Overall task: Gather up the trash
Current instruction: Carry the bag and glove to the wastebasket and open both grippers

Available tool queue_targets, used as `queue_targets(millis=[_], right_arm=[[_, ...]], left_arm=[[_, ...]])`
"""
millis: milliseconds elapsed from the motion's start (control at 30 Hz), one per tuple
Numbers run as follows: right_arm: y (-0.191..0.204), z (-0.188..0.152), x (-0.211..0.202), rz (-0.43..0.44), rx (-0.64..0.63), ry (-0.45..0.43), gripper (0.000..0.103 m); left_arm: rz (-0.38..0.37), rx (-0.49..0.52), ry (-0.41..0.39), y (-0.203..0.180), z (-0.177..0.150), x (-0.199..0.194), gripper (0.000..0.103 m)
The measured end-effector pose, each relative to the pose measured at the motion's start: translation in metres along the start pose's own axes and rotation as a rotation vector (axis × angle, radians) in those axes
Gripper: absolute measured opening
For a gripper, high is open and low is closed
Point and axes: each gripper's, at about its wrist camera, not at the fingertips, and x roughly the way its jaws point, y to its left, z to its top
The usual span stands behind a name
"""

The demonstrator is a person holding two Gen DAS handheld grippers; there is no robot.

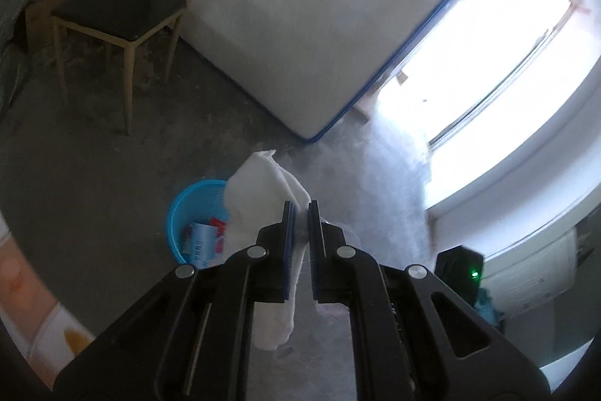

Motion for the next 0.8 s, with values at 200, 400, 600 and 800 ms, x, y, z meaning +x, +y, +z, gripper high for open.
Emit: queue_targets(millis=[200,400,600,800], right_arm=[[-0.038,0.039,0.075,-0.037,0.082,0.075,0.051],[-0.092,0.044,0.151,-0.241,0.15,0.159,0.055],[-0.104,0.034,0.154,-0.279,0.135,0.157,0.055],[-0.096,0.039,0.141,-0.272,0.09,0.093,0.074]], left_arm=[[0.069,0.001,0.057,0.013,0.021,0.084,0.055],[0.149,-0.022,0.05,0.04,0.02,0.087,0.061],[0.18,0.022,-0.045,0.036,0.02,0.029,0.067],[0.163,-0.02,-0.135,0.035,0.014,-0.035,0.07]])
